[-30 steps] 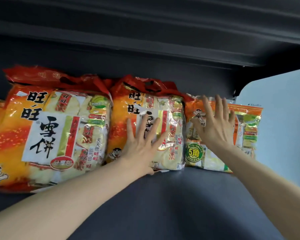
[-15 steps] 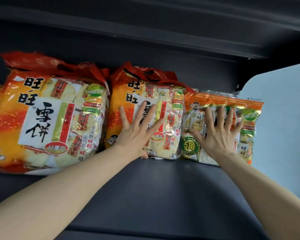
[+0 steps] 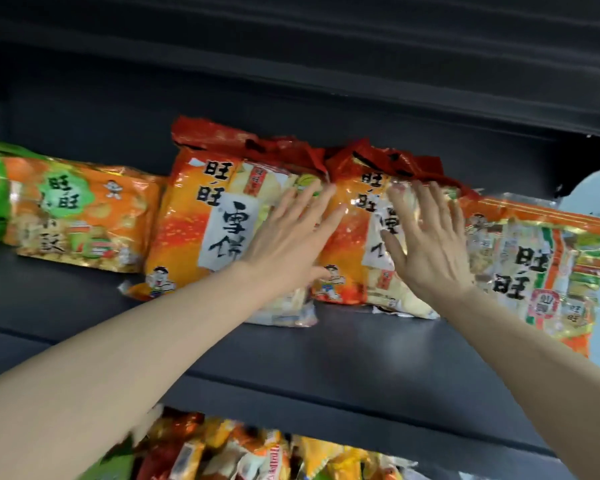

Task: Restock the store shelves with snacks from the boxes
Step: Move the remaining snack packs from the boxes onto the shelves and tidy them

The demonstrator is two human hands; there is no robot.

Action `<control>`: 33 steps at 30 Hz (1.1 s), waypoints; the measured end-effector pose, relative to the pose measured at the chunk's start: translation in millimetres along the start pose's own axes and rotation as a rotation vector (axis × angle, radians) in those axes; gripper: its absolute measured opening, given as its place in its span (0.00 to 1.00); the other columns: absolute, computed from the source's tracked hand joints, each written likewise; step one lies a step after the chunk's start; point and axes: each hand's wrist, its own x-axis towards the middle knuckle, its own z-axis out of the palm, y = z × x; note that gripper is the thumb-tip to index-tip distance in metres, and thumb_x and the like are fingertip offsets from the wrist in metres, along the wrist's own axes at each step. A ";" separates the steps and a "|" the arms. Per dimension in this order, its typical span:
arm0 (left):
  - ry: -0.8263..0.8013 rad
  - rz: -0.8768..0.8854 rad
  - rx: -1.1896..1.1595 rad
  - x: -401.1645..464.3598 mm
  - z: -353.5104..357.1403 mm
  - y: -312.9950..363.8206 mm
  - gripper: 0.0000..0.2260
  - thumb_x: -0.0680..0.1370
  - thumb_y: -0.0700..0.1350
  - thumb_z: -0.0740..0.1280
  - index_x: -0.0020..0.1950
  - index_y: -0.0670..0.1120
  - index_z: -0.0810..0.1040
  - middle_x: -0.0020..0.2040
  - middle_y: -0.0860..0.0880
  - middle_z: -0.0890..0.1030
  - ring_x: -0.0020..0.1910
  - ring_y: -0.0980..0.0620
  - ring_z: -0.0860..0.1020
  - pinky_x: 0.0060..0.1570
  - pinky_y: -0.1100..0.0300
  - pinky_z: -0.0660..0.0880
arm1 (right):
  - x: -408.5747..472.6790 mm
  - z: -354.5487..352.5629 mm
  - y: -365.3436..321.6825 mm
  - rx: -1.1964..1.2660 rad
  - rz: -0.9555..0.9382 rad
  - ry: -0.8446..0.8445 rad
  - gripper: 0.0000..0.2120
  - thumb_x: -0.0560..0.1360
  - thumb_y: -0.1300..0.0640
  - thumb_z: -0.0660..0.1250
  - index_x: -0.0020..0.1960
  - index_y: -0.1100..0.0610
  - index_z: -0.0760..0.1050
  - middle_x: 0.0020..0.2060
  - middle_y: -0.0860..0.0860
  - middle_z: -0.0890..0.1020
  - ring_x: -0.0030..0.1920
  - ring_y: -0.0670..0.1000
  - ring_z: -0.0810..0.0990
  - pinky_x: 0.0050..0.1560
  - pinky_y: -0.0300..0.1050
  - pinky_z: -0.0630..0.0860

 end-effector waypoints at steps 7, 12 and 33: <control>-0.134 -0.037 -0.004 -81.2 7.0 -103.5 0.57 0.69 0.75 0.63 0.79 0.48 0.30 0.76 0.43 0.25 0.75 0.39 0.27 0.74 0.33 0.40 | 11.6 9.5 -136.7 0.011 -0.235 -0.216 0.38 0.78 0.28 0.51 0.81 0.45 0.49 0.81 0.57 0.52 0.80 0.62 0.48 0.74 0.70 0.55; -0.189 0.007 -0.036 -98.4 28.3 -133.8 0.59 0.67 0.77 0.62 0.77 0.48 0.28 0.75 0.42 0.24 0.74 0.38 0.26 0.72 0.30 0.41 | 7.1 21.7 -179.6 -0.035 -0.172 -0.341 0.48 0.70 0.21 0.48 0.81 0.45 0.40 0.81 0.55 0.41 0.80 0.61 0.39 0.73 0.73 0.53; 0.090 0.096 0.042 -76.3 51.6 -187.2 0.40 0.72 0.72 0.62 0.77 0.50 0.64 0.76 0.39 0.63 0.78 0.36 0.55 0.72 0.33 0.54 | 95.2 31.3 -170.3 -0.039 0.060 0.215 0.20 0.83 0.48 0.61 0.71 0.56 0.68 0.67 0.59 0.73 0.63 0.61 0.73 0.60 0.57 0.71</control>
